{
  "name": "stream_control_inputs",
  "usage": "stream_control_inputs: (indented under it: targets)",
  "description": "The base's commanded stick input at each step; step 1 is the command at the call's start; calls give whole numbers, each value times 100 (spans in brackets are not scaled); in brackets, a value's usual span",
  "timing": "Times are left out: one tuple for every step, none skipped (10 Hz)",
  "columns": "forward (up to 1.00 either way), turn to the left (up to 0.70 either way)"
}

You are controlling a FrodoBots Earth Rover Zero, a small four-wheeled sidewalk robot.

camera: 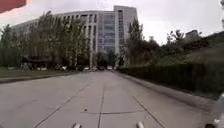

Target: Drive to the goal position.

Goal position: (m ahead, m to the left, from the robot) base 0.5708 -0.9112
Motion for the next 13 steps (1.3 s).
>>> stream_control_inputs:
  targets:
    - [0, 0]
    - [0, 0]
    - [0, 0]
    - [0, 0]
    - [0, 0]
    - [0, 0]
    - [0, -23]
    - [0, -62]
    - [0, -70]
    - [0, -70]
    - [0, -70]
    - [0, -70]
    - [0, -70]
